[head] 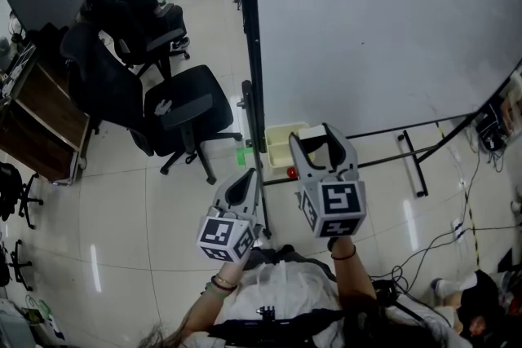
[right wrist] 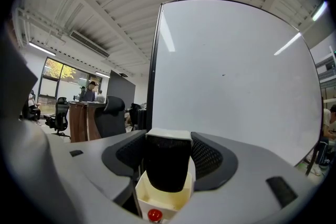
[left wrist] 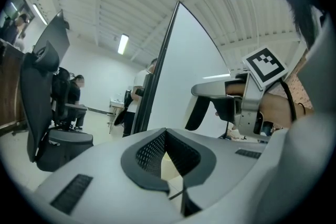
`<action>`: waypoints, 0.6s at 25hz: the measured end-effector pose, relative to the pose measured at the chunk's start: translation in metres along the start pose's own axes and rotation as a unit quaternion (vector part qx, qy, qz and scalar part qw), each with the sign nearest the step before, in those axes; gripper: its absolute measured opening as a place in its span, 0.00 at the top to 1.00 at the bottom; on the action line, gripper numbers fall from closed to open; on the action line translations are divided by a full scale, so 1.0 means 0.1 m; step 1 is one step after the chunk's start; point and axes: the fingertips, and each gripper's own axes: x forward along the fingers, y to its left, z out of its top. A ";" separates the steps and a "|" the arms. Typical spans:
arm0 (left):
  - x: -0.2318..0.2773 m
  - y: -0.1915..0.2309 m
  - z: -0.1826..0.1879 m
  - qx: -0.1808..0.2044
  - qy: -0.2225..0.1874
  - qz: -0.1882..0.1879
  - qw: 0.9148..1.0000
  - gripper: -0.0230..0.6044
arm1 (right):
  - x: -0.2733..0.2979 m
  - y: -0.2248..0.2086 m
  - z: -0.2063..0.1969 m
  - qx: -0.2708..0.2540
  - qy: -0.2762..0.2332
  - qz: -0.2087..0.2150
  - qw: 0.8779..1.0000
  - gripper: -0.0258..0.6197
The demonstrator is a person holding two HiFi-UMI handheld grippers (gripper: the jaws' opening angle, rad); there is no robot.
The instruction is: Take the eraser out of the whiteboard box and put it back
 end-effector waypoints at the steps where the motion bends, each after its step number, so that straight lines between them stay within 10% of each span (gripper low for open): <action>1: -0.01 0.01 0.00 0.000 0.000 0.002 1.000 0.99 | 0.06 -0.01 0.01 -0.003 -0.001 -0.005 1.000 0.52; 15: -0.25 0.28 0.05 -0.005 -0.008 0.051 0.999 0.99 | 0.86 0.07 -0.90 -0.015 0.096 -0.015 0.995 0.52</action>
